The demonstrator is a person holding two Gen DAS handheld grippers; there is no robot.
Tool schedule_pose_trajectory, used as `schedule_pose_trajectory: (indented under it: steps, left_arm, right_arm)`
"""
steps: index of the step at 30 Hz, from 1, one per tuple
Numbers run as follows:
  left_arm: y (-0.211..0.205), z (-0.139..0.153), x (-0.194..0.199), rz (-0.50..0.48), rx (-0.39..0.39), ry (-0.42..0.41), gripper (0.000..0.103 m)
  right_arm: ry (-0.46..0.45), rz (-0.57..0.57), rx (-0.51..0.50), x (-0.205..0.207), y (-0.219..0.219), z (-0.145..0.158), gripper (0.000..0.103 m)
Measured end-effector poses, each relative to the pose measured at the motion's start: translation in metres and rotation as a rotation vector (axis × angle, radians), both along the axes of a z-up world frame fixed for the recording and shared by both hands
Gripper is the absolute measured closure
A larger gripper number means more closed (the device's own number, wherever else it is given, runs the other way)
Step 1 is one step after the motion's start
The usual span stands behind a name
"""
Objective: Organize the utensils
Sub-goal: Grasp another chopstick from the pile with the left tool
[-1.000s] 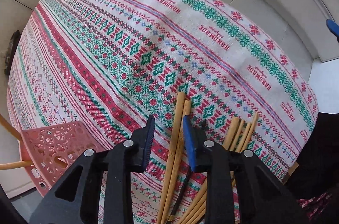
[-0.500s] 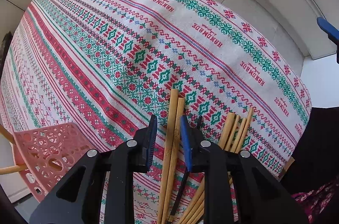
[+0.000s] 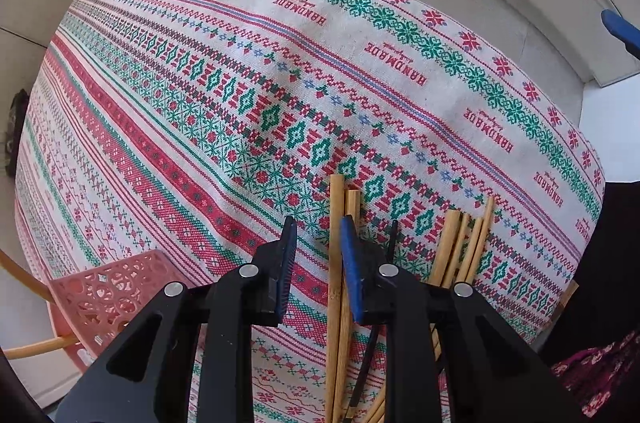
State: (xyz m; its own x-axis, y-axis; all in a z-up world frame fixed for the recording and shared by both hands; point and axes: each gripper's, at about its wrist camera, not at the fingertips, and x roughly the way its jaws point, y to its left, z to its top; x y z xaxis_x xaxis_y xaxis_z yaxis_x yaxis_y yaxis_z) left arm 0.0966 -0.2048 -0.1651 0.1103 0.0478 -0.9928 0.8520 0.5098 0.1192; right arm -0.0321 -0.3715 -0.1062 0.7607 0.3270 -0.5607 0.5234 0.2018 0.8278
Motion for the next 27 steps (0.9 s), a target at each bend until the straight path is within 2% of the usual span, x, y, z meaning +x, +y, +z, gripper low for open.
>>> schedule_pose_trajectory:
  steps: [1,4,5,7,8,10,12,14,18,20,22,23,24,25,27]
  left_arm:
    - [0.001,-0.009,0.000,-0.011,0.032,0.016,0.081]
    - [0.000,-0.008,-0.005,-0.055,0.018,0.048,0.090]
    - [-0.001,-0.007,-0.006,-0.064,0.015,0.045,0.090]
    - [0.000,-0.005,-0.003,-0.020,0.006,0.063,0.092]
    - [0.001,-0.005,-0.002,0.008,-0.005,0.078,0.097]
    - [0.008,-0.004,0.000,0.074,-0.033,0.071,0.097]
    - [0.019,-0.001,-0.005,0.142,-0.086,0.022,0.096]
    - [0.031,0.004,-0.019,0.177,-0.142,-0.065,0.096]
    - [0.066,0.047,-0.051,0.231,-0.329,-0.205,0.096]
    - [0.090,0.077,-0.069,0.253,-0.417,-0.272,0.096]
    - [0.117,0.102,-0.090,0.283,-0.515,-0.308,0.096]
    - [0.130,0.115,-0.100,0.289,-0.562,-0.323,0.096]
    - [0.144,0.127,-0.111,0.288,-0.610,-0.338,0.096]
    - [0.155,0.136,-0.123,0.285,-0.657,-0.357,0.096]
    - [0.178,0.156,-0.141,0.288,-0.738,-0.400,0.096]
  right_arm:
    - [0.000,0.000,0.001,0.000,0.000,0.000,0.007]
    - [-0.001,-0.004,0.003,-0.001,-0.001,0.001,0.007]
    - [0.000,-0.003,0.003,-0.001,-0.001,0.001,0.007]
    - [0.003,0.012,0.001,0.002,0.000,0.001,0.007]
    - [0.008,0.026,-0.004,0.004,0.002,0.001,0.007]
    - [0.036,0.049,-0.033,0.009,0.007,0.001,0.007]
    - [0.063,0.069,-0.076,0.014,0.013,0.003,0.007]
    - [0.094,0.122,-0.133,0.023,0.023,0.003,0.007]
    - [0.150,0.305,-0.204,0.048,0.060,-0.008,0.007]
    - [0.182,0.391,-0.226,0.061,0.083,-0.018,0.013]
    - [0.220,0.474,-0.251,0.074,0.106,-0.028,0.034]
    - [0.235,0.516,-0.255,0.080,0.117,-0.033,0.039]
    - [0.246,0.551,-0.263,0.085,0.129,-0.037,0.050]
    - [0.259,0.575,-0.279,0.089,0.139,-0.039,0.057]
    - [0.291,0.592,-0.330,0.096,0.154,-0.043,0.064]
